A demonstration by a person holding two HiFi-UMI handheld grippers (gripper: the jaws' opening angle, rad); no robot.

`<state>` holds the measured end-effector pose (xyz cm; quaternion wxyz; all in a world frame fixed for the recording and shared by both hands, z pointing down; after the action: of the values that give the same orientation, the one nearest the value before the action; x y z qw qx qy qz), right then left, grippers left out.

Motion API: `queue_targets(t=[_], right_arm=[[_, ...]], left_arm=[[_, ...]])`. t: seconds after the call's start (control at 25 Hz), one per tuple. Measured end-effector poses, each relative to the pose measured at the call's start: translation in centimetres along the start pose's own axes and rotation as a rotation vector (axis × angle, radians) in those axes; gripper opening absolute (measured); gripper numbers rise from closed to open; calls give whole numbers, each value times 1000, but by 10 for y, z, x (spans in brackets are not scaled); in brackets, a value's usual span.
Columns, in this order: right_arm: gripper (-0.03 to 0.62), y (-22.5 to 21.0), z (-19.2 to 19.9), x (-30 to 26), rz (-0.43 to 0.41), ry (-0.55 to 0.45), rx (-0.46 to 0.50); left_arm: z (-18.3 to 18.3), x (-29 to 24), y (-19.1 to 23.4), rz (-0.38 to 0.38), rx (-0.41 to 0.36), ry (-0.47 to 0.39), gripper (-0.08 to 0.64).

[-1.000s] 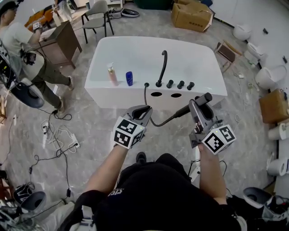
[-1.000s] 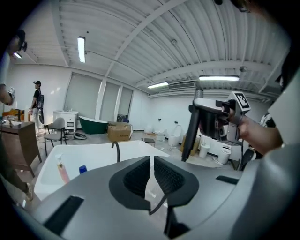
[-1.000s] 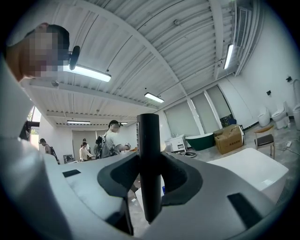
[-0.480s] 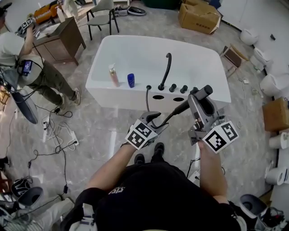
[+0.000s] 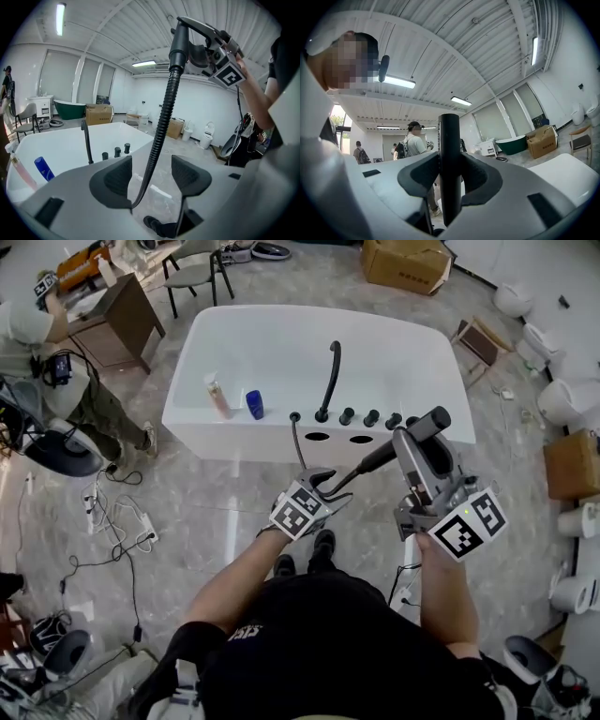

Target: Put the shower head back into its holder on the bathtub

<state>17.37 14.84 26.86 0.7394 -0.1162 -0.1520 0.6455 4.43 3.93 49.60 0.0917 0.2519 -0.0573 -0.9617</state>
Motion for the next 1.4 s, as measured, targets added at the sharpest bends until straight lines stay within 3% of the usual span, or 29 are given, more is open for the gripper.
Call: queue_targets(t=[0.24,0.52,0.68,1.04,1.4], right_arm=[[147,-3,0,0,5,-4,-20],[147,-4,1,1,5,3,-23],[147,-6,0,6,18,2,-17],[146,-36,-19,22,23,-73,-70],[146,-72,-46,21,-12,-119,-89]], left_arm=[[16,-15,9,5,-3,19,225],[35,-37,12,4,-17,65,215],[35,-38,16,-21,4,48,83],[-28,-5,66,-218,18,-85,69],[-75,5,100,-324,-7,-106,71]])
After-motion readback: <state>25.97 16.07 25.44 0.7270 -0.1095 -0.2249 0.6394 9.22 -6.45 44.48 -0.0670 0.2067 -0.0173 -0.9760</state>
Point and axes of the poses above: the fingertips, and each gripper's own axes: x backward along the fingers, y to its left, z out of its underside, the point moved 10 cm from there along x, backward along the fingers, and after that the axes turned 4 degrees about -x, right-handed, at the moved point
